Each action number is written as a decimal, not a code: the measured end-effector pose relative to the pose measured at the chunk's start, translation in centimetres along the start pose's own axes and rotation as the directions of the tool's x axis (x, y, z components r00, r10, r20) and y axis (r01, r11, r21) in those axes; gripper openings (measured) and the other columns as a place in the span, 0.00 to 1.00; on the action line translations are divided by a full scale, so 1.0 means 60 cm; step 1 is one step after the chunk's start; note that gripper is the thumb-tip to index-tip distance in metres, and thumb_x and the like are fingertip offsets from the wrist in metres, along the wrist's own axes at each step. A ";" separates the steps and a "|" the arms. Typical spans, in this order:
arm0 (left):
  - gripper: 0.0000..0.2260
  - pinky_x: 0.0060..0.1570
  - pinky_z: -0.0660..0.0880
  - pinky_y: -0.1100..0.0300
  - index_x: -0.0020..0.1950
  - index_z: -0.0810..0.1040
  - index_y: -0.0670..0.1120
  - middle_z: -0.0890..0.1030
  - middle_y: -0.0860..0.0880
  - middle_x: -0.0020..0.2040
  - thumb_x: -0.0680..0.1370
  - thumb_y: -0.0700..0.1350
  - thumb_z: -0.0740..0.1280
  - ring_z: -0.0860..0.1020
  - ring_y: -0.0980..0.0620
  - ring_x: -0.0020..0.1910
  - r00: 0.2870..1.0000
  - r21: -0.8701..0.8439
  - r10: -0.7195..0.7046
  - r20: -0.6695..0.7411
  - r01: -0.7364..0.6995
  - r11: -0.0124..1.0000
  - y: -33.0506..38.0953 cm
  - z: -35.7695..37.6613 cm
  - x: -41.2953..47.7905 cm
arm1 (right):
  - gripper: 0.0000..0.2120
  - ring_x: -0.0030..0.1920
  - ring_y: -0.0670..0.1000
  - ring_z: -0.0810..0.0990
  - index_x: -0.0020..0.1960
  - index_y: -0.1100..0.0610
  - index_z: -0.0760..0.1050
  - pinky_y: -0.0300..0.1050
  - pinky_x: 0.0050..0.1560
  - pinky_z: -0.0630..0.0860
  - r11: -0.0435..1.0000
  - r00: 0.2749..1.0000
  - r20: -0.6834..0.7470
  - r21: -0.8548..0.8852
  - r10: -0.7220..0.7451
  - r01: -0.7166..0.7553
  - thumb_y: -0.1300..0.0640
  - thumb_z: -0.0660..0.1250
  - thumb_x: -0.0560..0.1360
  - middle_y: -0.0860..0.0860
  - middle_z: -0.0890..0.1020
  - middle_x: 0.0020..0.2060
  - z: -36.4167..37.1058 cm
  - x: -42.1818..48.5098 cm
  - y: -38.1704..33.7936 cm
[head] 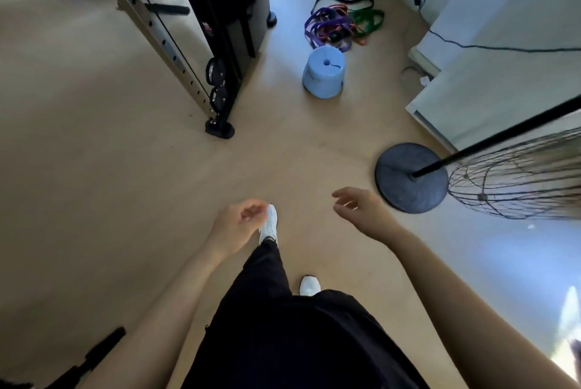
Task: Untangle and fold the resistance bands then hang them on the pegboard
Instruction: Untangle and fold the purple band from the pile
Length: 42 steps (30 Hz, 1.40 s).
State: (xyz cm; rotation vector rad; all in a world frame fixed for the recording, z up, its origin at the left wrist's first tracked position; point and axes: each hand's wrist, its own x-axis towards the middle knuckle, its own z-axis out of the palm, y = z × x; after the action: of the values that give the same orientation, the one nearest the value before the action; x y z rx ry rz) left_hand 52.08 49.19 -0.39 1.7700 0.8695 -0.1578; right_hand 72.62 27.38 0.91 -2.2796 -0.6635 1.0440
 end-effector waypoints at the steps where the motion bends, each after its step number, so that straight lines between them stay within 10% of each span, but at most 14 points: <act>1: 0.07 0.57 0.77 0.62 0.53 0.84 0.57 0.84 0.65 0.48 0.79 0.44 0.71 0.82 0.64 0.49 1.000 -0.002 0.000 0.011 0.000 1.000 0.006 -0.015 0.031 | 0.12 0.48 0.48 0.83 0.62 0.53 0.80 0.46 0.54 0.79 1.000 1.000 0.001 -0.008 0.005 -0.005 0.56 0.70 0.78 0.48 0.84 0.49 -0.007 0.026 -0.014; 11: 0.07 0.62 0.77 0.53 0.56 0.84 0.52 0.86 0.57 0.51 0.79 0.47 0.72 0.83 0.56 0.54 0.986 0.132 0.005 0.164 -0.027 0.991 0.127 -0.169 0.348 | 0.13 0.43 0.39 0.79 0.63 0.56 0.80 0.26 0.41 0.73 0.996 0.992 -0.100 0.033 0.080 -0.077 0.57 0.70 0.79 0.49 0.84 0.48 -0.110 0.258 -0.150; 20: 0.10 0.58 0.79 0.56 0.50 0.81 0.61 0.84 0.61 0.48 0.78 0.45 0.73 0.83 0.58 0.51 0.958 0.251 0.090 0.274 -0.161 0.954 0.285 -0.189 0.609 | 0.13 0.47 0.39 0.79 0.63 0.49 0.79 0.38 0.50 0.73 0.973 0.981 -0.088 0.172 0.173 -0.156 0.54 0.69 0.79 0.45 0.82 0.50 -0.222 0.461 -0.152; 30: 0.09 0.46 0.71 0.77 0.59 0.84 0.44 0.85 0.50 0.52 0.79 0.40 0.71 0.81 0.54 0.51 0.959 0.325 0.069 0.274 -0.160 0.932 0.453 -0.174 0.856 | 0.13 0.50 0.44 0.80 0.62 0.46 0.79 0.41 0.51 0.76 0.980 0.984 0.011 0.090 0.177 -0.177 0.50 0.68 0.78 0.43 0.82 0.50 -0.428 0.714 -0.131; 42: 0.07 0.52 0.77 0.67 0.56 0.85 0.54 0.85 0.59 0.49 0.79 0.46 0.72 0.81 0.64 0.49 0.962 0.237 0.025 0.271 -0.092 0.967 0.571 -0.244 1.191 | 0.14 0.46 0.42 0.80 0.62 0.50 0.80 0.40 0.50 0.74 0.961 0.963 -0.060 0.101 0.264 -0.258 0.51 0.71 0.77 0.45 0.83 0.47 -0.630 0.999 -0.176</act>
State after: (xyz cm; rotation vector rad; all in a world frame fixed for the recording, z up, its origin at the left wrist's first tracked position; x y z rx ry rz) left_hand 120.51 91.61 -4.22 1.9487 0.6209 -0.4727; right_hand 134.93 62.59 -2.63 -2.3547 -0.2822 1.0804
